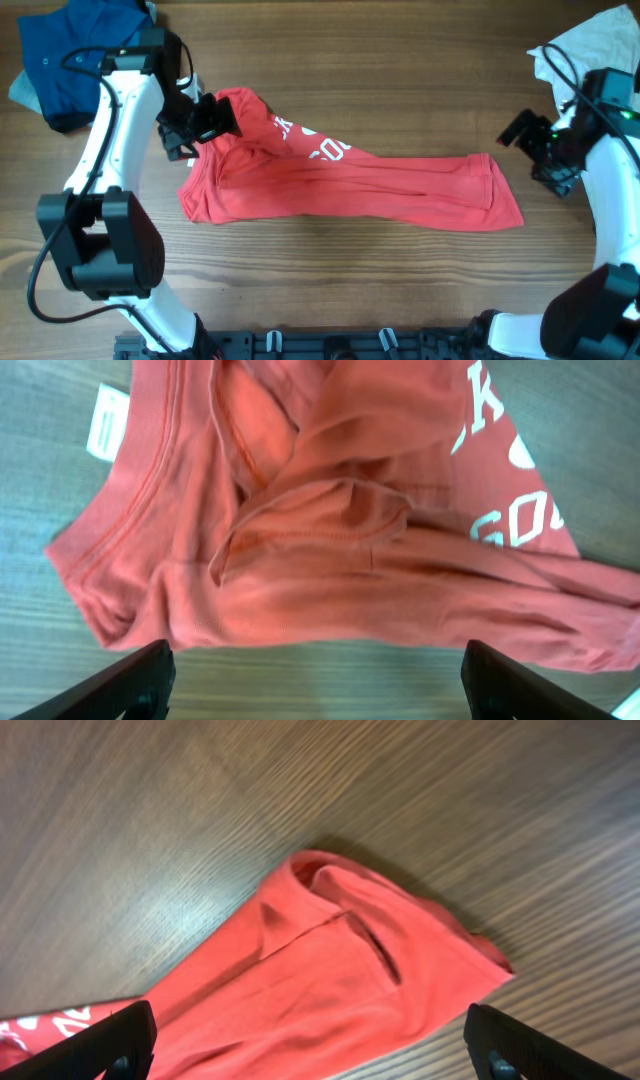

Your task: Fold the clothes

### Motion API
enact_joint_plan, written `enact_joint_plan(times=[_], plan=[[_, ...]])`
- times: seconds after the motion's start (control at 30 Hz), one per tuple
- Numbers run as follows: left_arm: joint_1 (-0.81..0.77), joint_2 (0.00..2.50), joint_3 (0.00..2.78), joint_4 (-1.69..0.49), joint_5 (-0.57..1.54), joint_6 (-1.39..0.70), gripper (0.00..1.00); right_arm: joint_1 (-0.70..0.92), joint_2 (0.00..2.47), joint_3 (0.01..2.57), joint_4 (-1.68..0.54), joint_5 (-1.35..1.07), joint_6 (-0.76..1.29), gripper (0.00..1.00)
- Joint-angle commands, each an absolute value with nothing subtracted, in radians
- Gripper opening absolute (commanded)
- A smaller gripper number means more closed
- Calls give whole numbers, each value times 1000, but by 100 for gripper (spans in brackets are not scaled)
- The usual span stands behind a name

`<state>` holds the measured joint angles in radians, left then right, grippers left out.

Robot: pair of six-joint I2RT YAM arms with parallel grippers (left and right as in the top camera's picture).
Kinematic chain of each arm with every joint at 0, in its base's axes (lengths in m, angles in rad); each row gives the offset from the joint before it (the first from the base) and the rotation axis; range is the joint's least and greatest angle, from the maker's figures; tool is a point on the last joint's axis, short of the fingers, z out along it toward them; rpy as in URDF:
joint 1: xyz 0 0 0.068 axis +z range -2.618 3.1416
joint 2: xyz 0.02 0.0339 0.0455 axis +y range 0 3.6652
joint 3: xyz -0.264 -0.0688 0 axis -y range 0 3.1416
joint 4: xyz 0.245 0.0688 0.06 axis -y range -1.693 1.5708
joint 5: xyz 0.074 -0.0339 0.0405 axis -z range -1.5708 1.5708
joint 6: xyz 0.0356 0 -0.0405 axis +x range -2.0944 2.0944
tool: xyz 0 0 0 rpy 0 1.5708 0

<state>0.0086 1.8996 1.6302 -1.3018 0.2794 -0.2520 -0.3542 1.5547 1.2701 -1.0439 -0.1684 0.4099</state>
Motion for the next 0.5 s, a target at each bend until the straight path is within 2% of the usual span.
enact_joint_plan(times=[0.0, 0.2, 0.47], plan=[[13, 1899, 1633, -1339, 243, -242, 100, -423, 1585, 1207, -1023, -211, 346, 99], [13, 1899, 1632, -1357, 242, -242, 100, -512, 1671, 1108, -852, -317, 286, 99], [13, 1899, 1620, -1366, 242, -242, 100, -542, 1826, 1097, -805, -424, 196, 99]])
